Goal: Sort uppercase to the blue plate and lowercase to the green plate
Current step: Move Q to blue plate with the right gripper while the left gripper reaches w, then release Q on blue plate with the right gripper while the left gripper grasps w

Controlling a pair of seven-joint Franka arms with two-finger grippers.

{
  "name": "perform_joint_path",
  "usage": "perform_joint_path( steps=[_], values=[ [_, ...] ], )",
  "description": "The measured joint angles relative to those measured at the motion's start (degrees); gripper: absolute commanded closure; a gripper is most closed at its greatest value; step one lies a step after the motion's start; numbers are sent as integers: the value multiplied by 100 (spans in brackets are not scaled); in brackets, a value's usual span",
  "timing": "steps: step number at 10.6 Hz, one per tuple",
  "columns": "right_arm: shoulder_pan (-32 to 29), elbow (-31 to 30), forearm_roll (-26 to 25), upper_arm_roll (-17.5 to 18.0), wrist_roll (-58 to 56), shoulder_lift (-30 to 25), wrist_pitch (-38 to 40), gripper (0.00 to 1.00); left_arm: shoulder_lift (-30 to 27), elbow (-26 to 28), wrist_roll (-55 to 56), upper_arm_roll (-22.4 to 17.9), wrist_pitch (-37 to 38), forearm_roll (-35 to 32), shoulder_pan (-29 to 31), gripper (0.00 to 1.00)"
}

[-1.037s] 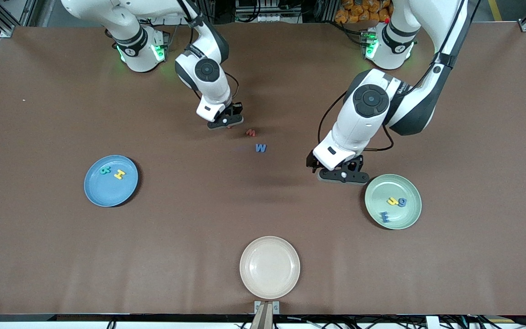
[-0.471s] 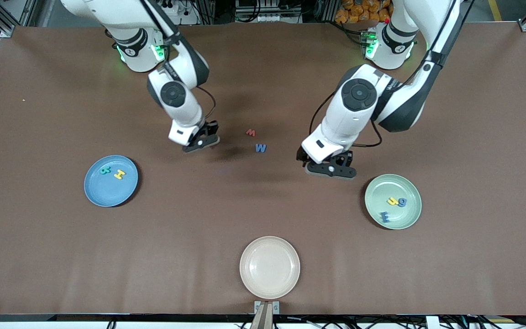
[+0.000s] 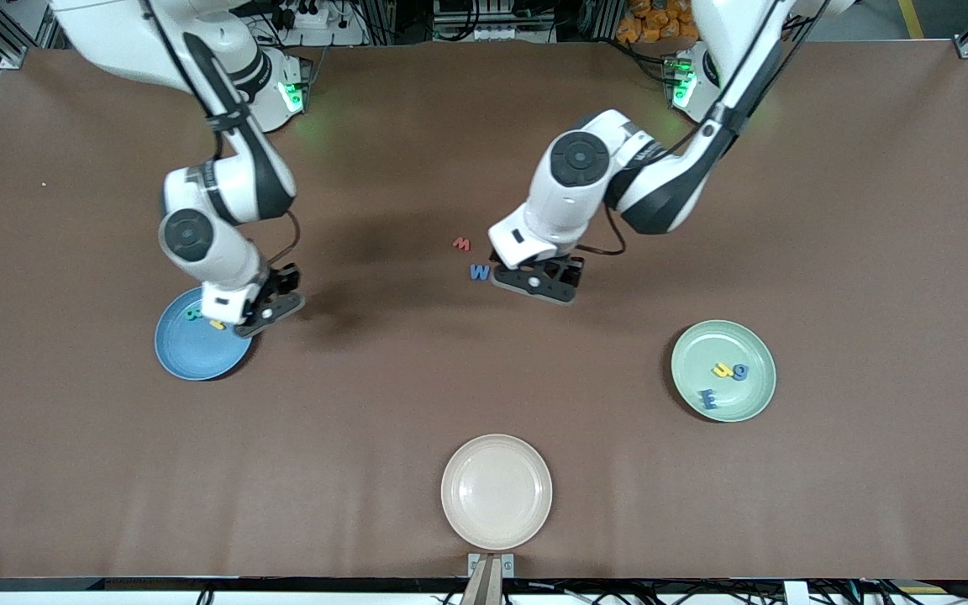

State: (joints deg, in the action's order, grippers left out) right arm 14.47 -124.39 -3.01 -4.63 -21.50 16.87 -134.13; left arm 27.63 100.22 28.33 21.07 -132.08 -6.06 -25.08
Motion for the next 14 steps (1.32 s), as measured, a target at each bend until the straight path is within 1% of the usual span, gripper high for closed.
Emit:
perform_joint_path(
  steps=[1,2,4,5,6,7,8,10,14],
  values=[
    [-111,232,-69,-146,-344,-6,322,76,230,-174,0,1,-59,0,-220,0],
    [-191,301,-76,-256,-591,-2,448,75,466,-366,0,-2,-69,-10,-434,0],
    [-368,262,-126,-376,-1021,68,512,73,821,-585,0,-17,-132,-17,-730,0],
    [-462,183,-141,-458,-1239,124,513,65,943,-621,0,-29,-205,-17,-842,0],
    [-545,114,-151,-567,-1437,203,507,63,1047,-662,1,-46,-266,-25,-953,0],
    [-601,75,-151,-657,-1578,285,489,34,1151,-739,8,-80,-290,-64,-1075,0],
    [-630,63,-152,-723,-1639,386,454,13,1276,-848,38,-132,-294,-117,-1217,0],
    [-627,63,-150,-725,-1636,495,429,11,1428,-937,256,-164,-294,-169,-1384,0],
    [-599,158,-144,-717,-1548,478,507,11,1615,-941,993,-177,-292,-187,-1576,0]
  ],
)
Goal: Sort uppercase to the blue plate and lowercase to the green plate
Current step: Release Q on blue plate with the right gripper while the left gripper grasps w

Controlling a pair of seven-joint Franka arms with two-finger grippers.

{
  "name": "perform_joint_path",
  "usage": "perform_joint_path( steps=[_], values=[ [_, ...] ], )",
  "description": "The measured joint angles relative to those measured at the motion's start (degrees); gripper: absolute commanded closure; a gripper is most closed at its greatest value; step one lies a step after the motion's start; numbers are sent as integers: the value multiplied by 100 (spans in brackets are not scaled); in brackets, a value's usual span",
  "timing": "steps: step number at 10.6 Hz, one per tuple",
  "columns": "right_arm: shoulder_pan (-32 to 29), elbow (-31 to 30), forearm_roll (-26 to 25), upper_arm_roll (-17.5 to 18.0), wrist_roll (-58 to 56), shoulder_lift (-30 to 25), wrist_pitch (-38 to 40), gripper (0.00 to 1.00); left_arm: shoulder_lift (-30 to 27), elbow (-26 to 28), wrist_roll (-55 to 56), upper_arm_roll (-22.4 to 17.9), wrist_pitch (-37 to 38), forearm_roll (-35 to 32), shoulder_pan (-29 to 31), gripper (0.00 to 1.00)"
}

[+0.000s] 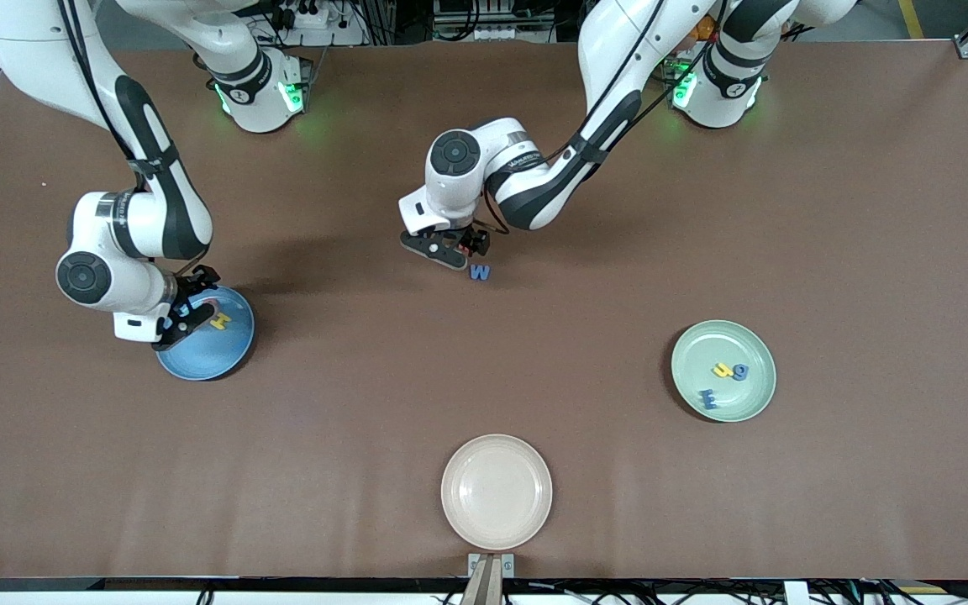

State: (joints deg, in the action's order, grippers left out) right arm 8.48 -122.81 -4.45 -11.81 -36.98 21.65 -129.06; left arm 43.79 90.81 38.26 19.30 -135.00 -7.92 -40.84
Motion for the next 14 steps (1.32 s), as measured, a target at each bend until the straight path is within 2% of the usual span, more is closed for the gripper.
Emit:
perform_joint_path(
  steps=[2,5,6,7,10,14],
  values=[
    [46,236,5,85,470,-69,418,11,69,5,249,-3,14,-94,-22,0],
    [142,390,11,406,1428,-258,744,12,158,27,431,-17,22,-201,-22,1],
    [191,391,28,483,1703,-272,723,11,188,38,470,-17,24,-236,-30,2],
    [210,393,49,627,2058,-288,633,0,230,43,483,-17,24,-254,-50,5],
    [306,498,49,1185,3286,-361,427,0,292,43,575,-17,24,-274,-101,19],
    [354,673,52,1644,3665,-373,157,0,292,36,578,-25,23,-289,-100,39]
  ],
)
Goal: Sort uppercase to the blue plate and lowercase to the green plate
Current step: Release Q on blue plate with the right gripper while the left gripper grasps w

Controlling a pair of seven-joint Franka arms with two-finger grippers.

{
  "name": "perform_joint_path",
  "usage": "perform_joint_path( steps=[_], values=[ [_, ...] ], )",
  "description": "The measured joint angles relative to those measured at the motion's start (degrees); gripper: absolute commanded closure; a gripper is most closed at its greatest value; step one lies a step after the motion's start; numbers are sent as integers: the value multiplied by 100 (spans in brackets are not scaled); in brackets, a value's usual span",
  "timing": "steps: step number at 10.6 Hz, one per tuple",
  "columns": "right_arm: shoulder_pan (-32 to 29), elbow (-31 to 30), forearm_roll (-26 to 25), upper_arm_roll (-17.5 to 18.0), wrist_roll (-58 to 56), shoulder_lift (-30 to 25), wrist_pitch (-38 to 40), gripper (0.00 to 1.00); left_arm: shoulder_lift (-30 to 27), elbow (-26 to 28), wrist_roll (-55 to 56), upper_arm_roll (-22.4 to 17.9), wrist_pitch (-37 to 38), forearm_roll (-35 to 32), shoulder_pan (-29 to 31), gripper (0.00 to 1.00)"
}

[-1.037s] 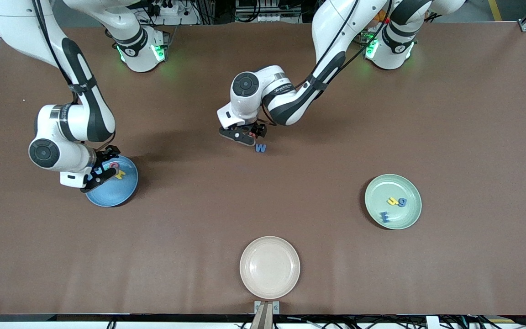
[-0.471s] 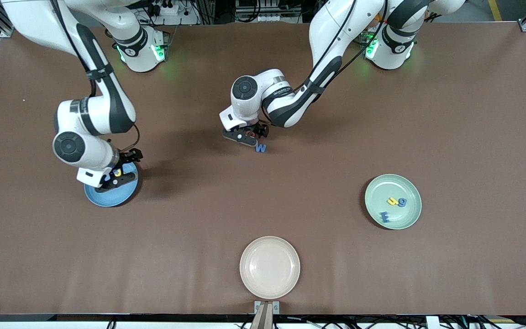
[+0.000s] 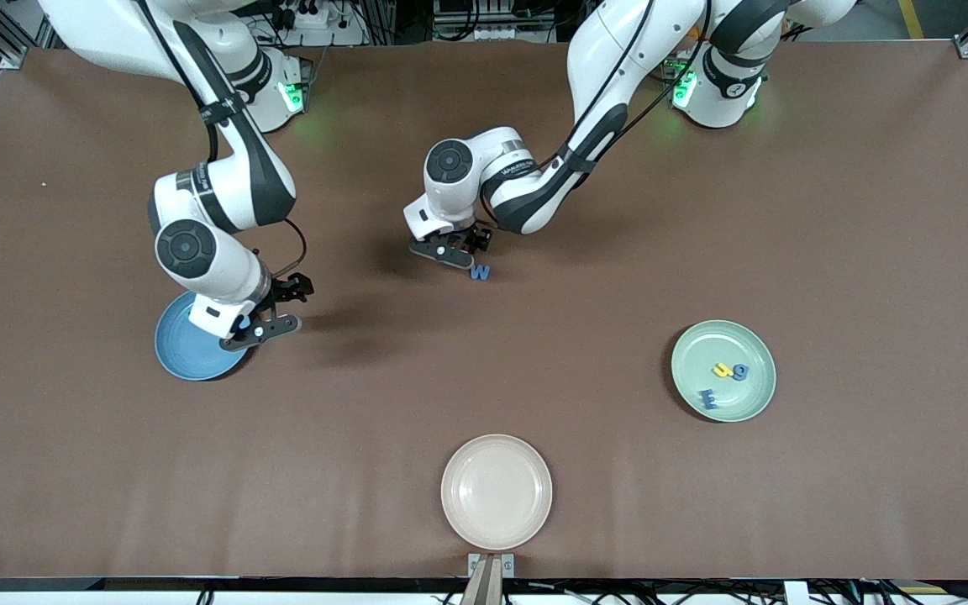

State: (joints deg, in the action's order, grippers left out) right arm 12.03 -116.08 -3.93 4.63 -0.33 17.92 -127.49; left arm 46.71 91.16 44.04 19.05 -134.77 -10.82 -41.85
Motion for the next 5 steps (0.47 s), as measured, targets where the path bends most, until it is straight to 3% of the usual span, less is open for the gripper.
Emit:
perform_joint_path(
  steps=[1,3,5],
  values=[
    [7,3,6,62,45,0,-145,0,0,0,1,0,0,-60,-1,44],
    [21,1,23,232,164,0,-273,0,0,0,14,0,1,-158,-1,71],
    [38,-16,30,456,440,0,-380,0,-20,-8,16,-10,45,-182,5,89]
  ],
)
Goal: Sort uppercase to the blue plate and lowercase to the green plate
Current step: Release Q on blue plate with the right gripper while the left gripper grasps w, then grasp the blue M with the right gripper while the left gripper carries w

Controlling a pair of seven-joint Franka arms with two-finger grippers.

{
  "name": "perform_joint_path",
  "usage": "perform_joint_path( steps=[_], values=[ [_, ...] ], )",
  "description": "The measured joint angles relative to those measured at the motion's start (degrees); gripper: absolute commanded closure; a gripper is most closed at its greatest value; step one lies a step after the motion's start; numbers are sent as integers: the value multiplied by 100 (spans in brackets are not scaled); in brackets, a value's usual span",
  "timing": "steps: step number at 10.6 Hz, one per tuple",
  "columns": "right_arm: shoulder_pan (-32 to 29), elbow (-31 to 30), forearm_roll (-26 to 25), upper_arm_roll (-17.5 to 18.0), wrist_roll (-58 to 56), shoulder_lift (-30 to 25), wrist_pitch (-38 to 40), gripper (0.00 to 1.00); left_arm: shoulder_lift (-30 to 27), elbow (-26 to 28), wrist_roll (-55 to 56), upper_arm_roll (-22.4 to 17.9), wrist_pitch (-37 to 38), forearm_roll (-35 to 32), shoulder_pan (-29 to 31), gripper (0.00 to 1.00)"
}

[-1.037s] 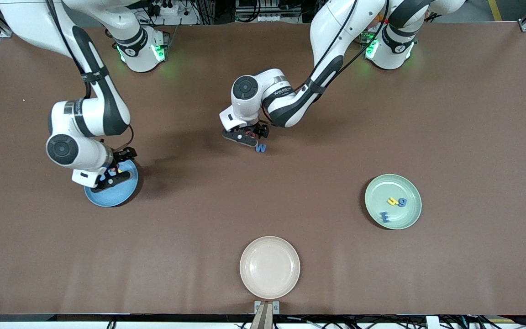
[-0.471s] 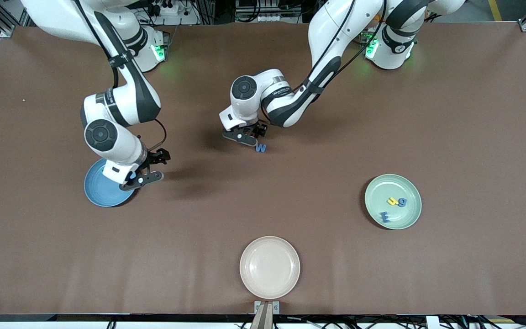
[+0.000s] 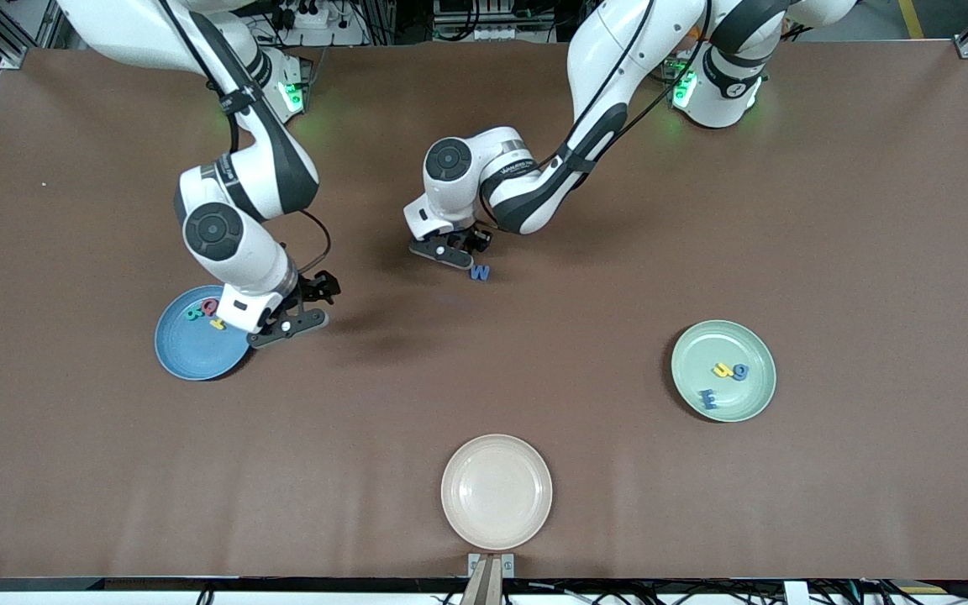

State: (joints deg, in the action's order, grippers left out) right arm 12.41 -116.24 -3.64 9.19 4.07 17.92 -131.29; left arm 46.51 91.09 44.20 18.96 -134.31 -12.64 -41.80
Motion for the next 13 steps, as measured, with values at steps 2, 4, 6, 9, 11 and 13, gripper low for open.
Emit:
perform_joint_path(
  steps=[2,4,6,9,11,13],
  values=[
    [16,-37,115,160,248,0,-53,0,1,-12,0,2,60,-32,-5,100],
    [21,-103,517,164,243,15,-216,0,-24,-94,8,-2,466,-91,10,100],
    [26,-221,570,166,224,39,-462,0,-308,-186,31,-9,991,-121,161,100],
    [378,-407,578,187,209,156,-1290,0,-1173,-192,-103,90,1799,-151,898,100],
    [854,-398,578,189,469,315,-1504,0,-1556,-57,-719,102,1998,-165,1665,100],
    [1345,-199,382,181,1374,523,-1534,0,-1751,197,-1629,121,2052,-175,2614,100]
  ],
)
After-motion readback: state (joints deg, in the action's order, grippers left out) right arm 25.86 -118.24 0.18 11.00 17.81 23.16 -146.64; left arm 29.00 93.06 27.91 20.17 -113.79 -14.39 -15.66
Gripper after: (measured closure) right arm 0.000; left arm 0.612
